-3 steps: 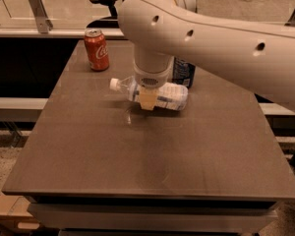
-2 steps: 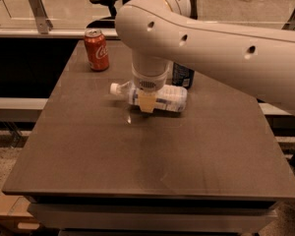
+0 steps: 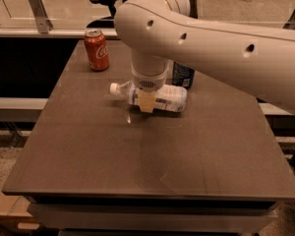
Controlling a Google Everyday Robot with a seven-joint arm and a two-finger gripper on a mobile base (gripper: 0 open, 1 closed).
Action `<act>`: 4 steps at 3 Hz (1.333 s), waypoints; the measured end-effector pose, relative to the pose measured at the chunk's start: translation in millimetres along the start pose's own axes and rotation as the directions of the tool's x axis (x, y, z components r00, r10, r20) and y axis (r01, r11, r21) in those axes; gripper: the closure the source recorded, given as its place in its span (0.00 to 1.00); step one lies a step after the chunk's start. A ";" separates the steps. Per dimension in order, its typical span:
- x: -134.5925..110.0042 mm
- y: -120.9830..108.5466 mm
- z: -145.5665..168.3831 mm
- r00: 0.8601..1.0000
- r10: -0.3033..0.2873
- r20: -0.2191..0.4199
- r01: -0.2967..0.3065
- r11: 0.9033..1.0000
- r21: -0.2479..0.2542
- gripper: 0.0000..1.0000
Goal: Knock blue plastic bottle over
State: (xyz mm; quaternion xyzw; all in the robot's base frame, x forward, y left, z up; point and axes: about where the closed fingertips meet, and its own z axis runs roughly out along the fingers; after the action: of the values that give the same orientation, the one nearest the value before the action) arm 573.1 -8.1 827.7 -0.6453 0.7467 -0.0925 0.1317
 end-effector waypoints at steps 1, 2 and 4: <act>0.2 0.5 0.3 1.000 -0.001 -0.001 0.001 1.000 0.000 0.59; 0.2 0.5 0.1 1.000 -0.001 -0.001 0.001 1.000 -0.001 0.28; 0.2 0.3 -1.2 1.000 -0.001 -0.002 0.001 1.000 -0.001 0.00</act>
Offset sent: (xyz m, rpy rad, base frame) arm -0.0003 -0.0001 -0.0004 -0.0009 0.0005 0.0003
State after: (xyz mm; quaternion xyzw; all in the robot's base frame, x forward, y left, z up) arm 572.4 -8.3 828.7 -0.6458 0.7465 -0.0928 0.1308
